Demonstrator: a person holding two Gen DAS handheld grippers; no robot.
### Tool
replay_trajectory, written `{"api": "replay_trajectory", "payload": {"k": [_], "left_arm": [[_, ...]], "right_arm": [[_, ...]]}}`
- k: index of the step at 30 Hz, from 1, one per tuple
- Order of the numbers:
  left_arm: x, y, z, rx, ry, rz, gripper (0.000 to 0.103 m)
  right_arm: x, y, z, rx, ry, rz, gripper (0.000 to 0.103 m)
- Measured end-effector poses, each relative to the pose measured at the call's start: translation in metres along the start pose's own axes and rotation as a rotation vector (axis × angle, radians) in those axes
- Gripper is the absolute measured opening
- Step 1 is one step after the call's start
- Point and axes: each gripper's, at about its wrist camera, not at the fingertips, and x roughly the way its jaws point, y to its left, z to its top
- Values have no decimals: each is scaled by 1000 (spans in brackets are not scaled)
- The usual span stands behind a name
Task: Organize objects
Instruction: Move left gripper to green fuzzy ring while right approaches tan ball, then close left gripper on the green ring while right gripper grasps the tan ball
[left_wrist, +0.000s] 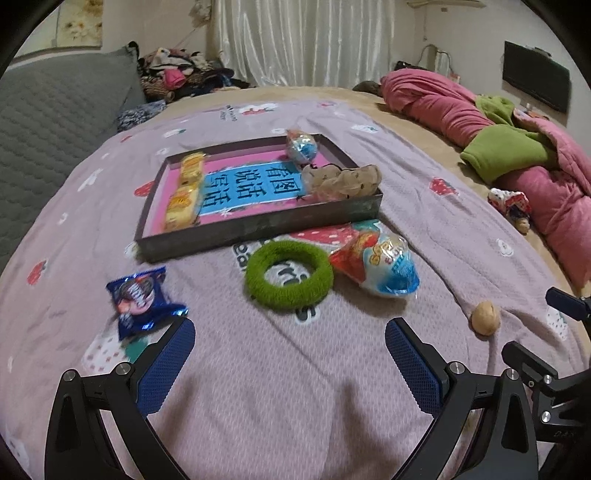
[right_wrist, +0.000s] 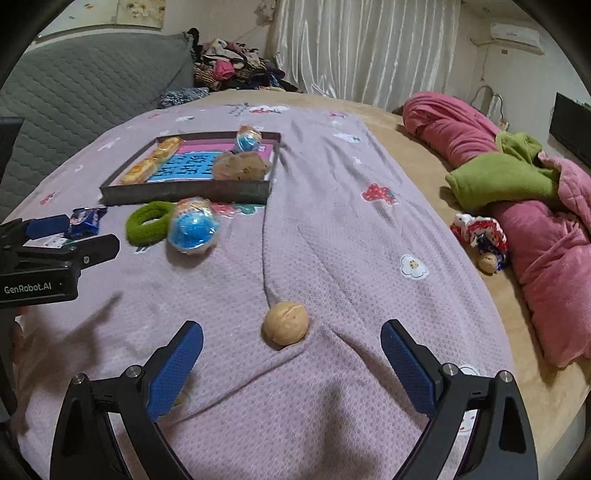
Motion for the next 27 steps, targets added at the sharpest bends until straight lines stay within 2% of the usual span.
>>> {"api": "replay_trajectory", "payload": {"k": [7,11,14,17,19,20,24,27], "left_arm": [[22,-2,13,27,3,-37,103],[36,0,16,38,13,-62,100],[44,0,16,63,21,-69,98],[52,0,16,93,25,-61,89],[60,0,18,113,43,-62,70],[64,0,18,120,52,-65,68],[71,-7,17,187,55,-60,67],[76,-8,19,201,67,-68,67]], "right_arm": [[19,-1,4,-5,20,3,97],[31,-1,4,1,37,16,90],[37,0,4,-2,49,20,90],[41,2,4,-3,51,31,90],[43,4,5,-6,54,37,90],[44,4,5,-8,56,39,90],[49,7,6,-11,66,43,90],[54,7,6,-10,72,42,90]]}}
